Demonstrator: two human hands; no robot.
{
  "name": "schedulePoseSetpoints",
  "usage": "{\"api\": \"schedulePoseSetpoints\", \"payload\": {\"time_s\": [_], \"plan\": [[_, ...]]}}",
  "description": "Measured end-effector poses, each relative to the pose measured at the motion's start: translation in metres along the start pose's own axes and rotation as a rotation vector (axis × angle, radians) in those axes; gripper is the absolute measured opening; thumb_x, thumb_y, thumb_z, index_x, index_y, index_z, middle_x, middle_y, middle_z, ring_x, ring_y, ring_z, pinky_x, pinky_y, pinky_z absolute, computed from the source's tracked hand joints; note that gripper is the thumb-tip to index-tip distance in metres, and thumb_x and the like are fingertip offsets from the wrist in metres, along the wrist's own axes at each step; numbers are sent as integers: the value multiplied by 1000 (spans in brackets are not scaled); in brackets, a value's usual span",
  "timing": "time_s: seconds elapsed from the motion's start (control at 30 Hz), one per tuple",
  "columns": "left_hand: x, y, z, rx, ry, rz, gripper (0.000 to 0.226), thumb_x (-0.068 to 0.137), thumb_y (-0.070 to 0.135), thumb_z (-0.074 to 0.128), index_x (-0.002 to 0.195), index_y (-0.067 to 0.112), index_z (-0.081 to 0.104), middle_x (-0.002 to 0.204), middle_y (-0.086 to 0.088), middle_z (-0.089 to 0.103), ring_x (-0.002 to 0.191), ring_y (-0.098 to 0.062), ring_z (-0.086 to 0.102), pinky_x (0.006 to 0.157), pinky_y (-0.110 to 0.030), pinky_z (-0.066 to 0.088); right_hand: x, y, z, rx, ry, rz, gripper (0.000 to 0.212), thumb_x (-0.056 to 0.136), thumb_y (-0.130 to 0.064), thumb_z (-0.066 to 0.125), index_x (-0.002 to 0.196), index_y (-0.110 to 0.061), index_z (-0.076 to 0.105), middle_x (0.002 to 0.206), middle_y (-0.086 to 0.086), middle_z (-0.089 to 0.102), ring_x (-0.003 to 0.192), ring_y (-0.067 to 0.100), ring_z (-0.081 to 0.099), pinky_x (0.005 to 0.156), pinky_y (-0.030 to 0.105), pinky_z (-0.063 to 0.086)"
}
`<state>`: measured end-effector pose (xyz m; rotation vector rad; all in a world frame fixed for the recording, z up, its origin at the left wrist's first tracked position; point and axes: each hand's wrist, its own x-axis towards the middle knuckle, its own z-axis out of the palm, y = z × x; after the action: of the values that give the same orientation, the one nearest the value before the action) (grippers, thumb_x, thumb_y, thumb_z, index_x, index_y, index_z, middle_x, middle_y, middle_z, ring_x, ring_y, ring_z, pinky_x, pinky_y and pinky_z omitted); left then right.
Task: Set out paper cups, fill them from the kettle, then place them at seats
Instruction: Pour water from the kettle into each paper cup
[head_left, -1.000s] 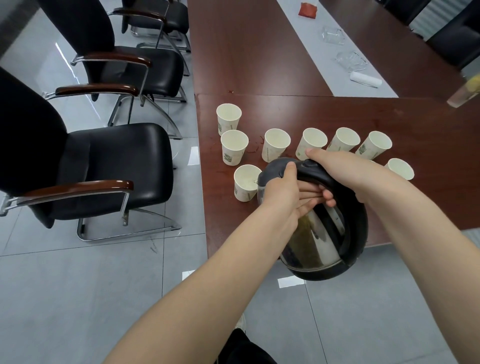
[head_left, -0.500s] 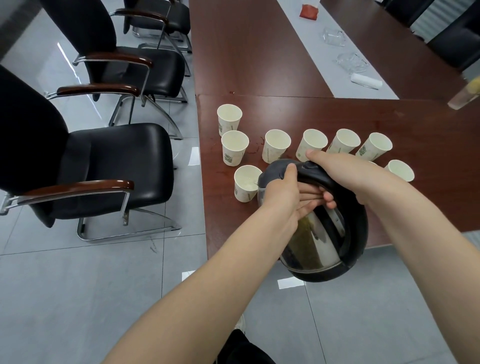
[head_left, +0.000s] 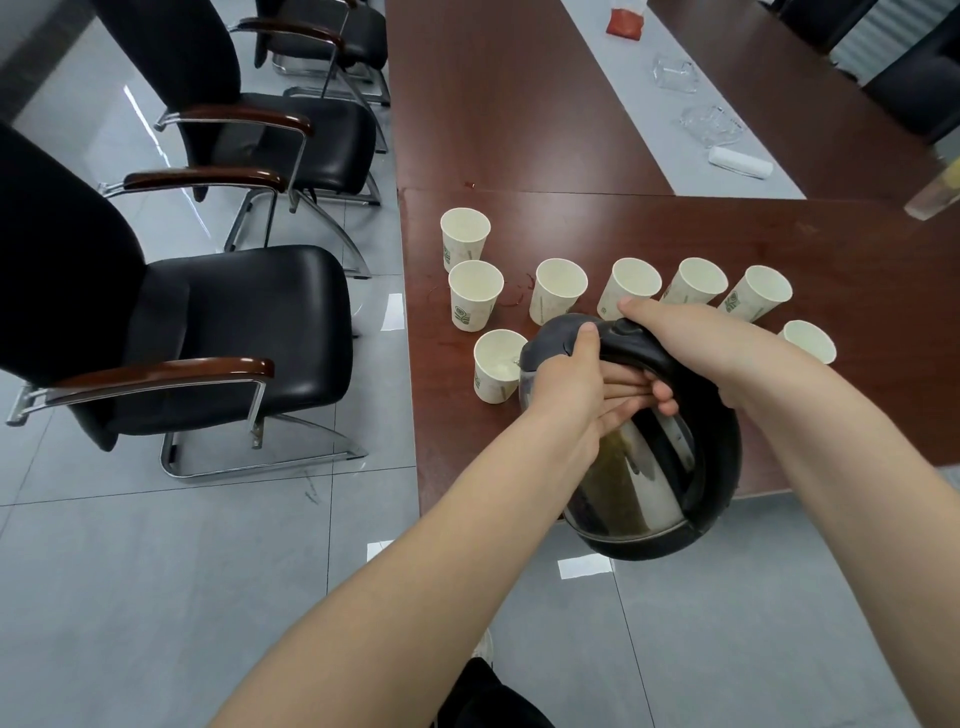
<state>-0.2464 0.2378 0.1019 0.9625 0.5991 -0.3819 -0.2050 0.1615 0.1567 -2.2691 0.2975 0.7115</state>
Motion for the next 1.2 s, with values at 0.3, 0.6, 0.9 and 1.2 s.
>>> {"api": "schedulePoseSetpoints", "payload": {"time_s": [0.3,0.6,0.9,1.2], "plan": [[-1,0,-1,3,2,8,66,102,45,29,63,0,58,38,-1,58,32,-6,56,37,-11,44,-2,3,1,8,8,0,52,93,-54,46,77,-7,58,41,11,49,39,26,47,48,28,45],[-1,2,-1,1,3,-14,67,102,46,29,63,0,59,38,-2,58,33,-7,57,37,-11,45,0,1,2,17,25,4,52,92,-54,46,81,-5,58,41,12,49,40,26,47,49,29,45],[-3,-1,-2,38,8,-18,66,101,46,33,61,1,60,39,-2,58,34,-7,57,45,-14,50,-3,14,2,57,54,-5,56,92,-55,47,77,-2,60,38,13,51,31,24,48,43,25,42],[-17,-2,3,151,-66,-40,62,97,49,41,64,1,61,45,-4,62,41,-10,61,51,-18,54,-28,42,-2,301,62,-37,54,88,-58,52,69,-8,58,39,12,46,34,23,45,42,24,40]]}}
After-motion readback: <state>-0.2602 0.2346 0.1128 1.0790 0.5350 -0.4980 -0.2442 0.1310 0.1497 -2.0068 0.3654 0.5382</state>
